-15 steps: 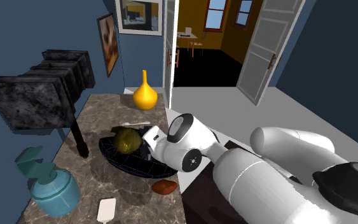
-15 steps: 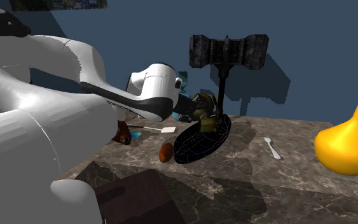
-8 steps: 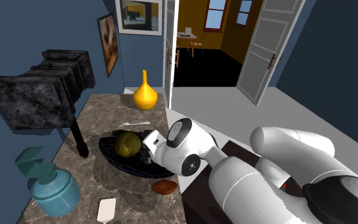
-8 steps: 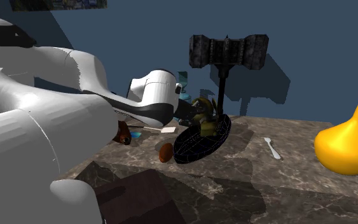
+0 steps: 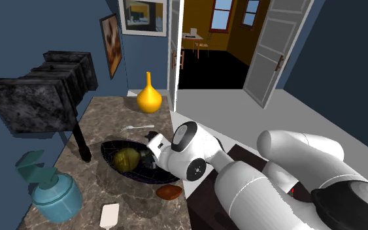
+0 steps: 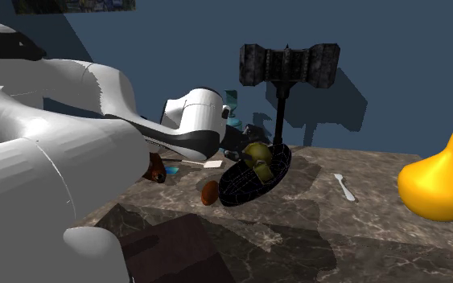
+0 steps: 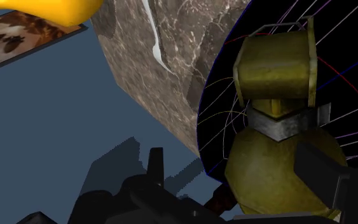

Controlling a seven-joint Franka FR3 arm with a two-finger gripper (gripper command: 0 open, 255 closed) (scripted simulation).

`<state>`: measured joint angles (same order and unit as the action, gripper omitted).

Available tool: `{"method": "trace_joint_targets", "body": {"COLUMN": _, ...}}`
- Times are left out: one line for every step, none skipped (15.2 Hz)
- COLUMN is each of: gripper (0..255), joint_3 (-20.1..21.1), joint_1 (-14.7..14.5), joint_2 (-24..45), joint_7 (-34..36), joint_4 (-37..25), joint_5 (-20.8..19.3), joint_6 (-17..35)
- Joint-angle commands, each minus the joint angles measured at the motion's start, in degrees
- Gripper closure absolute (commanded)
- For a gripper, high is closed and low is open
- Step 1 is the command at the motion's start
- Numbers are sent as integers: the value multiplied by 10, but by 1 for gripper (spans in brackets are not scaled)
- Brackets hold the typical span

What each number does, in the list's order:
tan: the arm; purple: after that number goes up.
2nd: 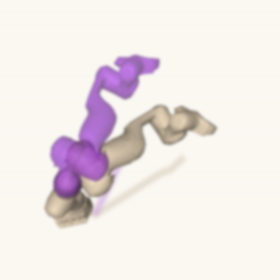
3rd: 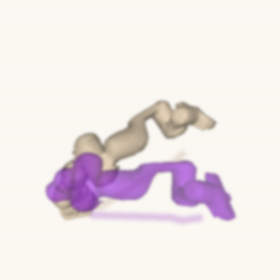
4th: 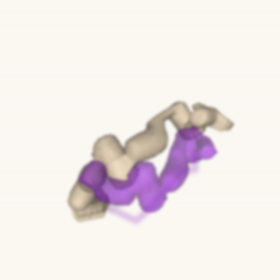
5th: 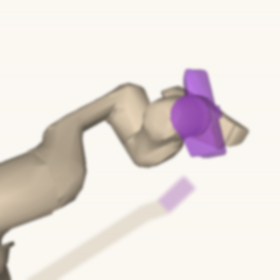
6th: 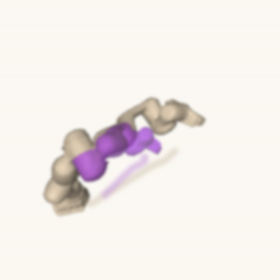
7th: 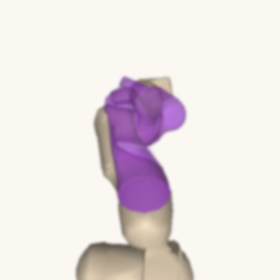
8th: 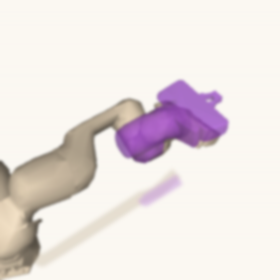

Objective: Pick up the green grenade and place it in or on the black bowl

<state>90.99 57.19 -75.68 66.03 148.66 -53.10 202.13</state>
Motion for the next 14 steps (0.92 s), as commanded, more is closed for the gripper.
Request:
{"method": "trace_joint_targets", "body": {"gripper": 0, "joint_3": 0, "joint_1": 0, "joint_2": 0, "joint_7": 0, "joint_4": 0, "joint_5": 0, "joint_6": 0}}
{"method": "trace_joint_targets", "body": {"gripper": 0, "joint_3": 0, "joint_1": 0, "joint_2": 0, "joint_7": 0, "joint_4": 0, "joint_5": 0, "joint_6": 0}}
{"method": "trace_joint_targets", "body": {"gripper": 0, "joint_3": -12, "joint_1": -27, "joint_2": 21, "joint_7": 1, "joint_4": 15, "joint_5": -16, "joint_6": -19}}
{"method": "trace_joint_targets", "body": {"gripper": 0, "joint_3": -25, "joint_1": -56, "joint_2": 44, "joint_7": 2, "joint_4": 28, "joint_5": -32, "joint_6": -42}}
{"method": "trace_joint_targets", "body": {"gripper": 0, "joint_3": -40, "joint_1": -86, "joint_2": 70, "joint_7": 2, "joint_4": 42, "joint_5": -48, "joint_6": -68}}
{"method": "trace_joint_targets", "body": {"gripper": 0, "joint_3": -53, "joint_1": -112, "joint_2": 93, "joint_7": 0, "joint_4": 52, "joint_5": -60, "joint_6": -92}}
{"method": "trace_joint_targets", "body": {"gripper": 0, "joint_3": -53, "joint_1": -112, "joint_2": 93, "joint_7": -1, "joint_4": 52, "joint_5": -59, "joint_6": -92}}
{"method": "trace_joint_targets", "body": {"gripper": 0, "joint_3": -53, "joint_1": -112, "joint_2": 93, "joint_7": -2, "joint_4": 53, "joint_5": -58, "joint_6": -92}}
{"method": "trace_joint_targets", "body": {"gripper": 0, "joint_3": -53, "joint_1": -112, "joint_2": 93, "joint_7": -2, "joint_4": 53, "joint_5": -58, "joint_6": -92}}
{"method": "trace_joint_targets", "body": {"gripper": 0, "joint_3": -53, "joint_1": -112, "joint_2": 93, "joint_7": -2, "joint_4": 53, "joint_5": -58, "joint_6": -92}}
{"method": "trace_joint_targets", "body": {"gripper": 0, "joint_3": -53, "joint_1": -112, "joint_2": 93, "joint_7": -2, "joint_4": 53, "joint_5": -58, "joint_6": -92}}
{"method": "trace_joint_targets", "body": {"gripper": 0, "joint_3": -53, "joint_1": -112, "joint_2": 93, "joint_7": -2, "joint_4": 53, "joint_5": -58, "joint_6": -92}}
{"method": "trace_joint_targets", "body": {"gripper": 0, "joint_3": -53, "joint_1": -112, "joint_2": 93, "joint_7": -2, "joint_4": 53, "joint_5": -58, "joint_6": -92}}
{"method": "trace_joint_targets", "body": {"gripper": 0, "joint_3": -53, "joint_1": -112, "joint_2": 93, "joint_7": -2, "joint_4": 53, "joint_5": -58, "joint_6": -92}}
